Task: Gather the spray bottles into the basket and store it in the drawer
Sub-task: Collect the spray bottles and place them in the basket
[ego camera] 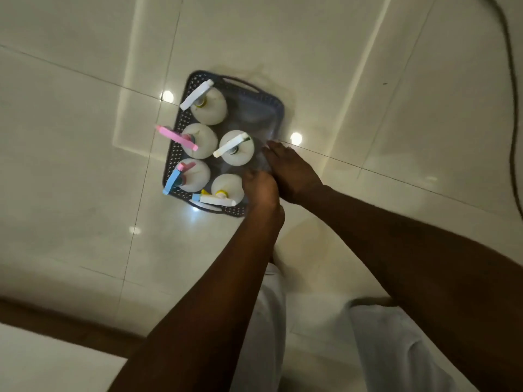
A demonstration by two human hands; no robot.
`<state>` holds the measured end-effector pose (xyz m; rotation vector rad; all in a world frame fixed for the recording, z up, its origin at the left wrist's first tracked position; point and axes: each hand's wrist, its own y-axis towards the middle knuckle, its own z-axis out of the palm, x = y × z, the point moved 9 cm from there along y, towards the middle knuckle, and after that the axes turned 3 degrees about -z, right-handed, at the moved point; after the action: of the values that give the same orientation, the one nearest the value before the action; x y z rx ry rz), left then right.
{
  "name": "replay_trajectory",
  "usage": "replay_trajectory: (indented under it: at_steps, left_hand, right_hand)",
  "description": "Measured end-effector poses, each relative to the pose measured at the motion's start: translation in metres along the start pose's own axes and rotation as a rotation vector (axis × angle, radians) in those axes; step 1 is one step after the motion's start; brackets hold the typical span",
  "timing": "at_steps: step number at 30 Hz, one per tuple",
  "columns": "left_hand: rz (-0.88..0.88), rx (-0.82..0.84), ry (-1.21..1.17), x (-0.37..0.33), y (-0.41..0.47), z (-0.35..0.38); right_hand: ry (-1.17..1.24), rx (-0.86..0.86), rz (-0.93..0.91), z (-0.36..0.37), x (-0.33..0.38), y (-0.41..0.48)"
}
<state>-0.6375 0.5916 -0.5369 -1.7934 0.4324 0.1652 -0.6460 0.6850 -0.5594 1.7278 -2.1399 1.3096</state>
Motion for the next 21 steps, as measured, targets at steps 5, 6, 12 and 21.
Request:
replay_trajectory:
  at_steps: [5, 6, 12, 21]
  left_hand:
    - [0.178, 0.128, 0.200, 0.007, -0.071, 0.049]
    - [0.213, 0.165, 0.236, 0.011, -0.086, 0.062]
    - [0.377, 0.354, 0.444, 0.051, -0.180, 0.152]
    - [0.585, 0.649, 0.795, 0.182, -0.326, 0.309]
  right_hand:
    - [0.266, -0.258, 0.104, -0.037, -0.034, -0.103]
    - [0.321, -0.339, 0.147, -0.046, -0.047, -0.128]
    - [0.490, -0.722, 0.334, -0.091, -0.139, -0.281]
    - [0.553, -1.069, 0.530, -0.112, -0.277, -0.513]
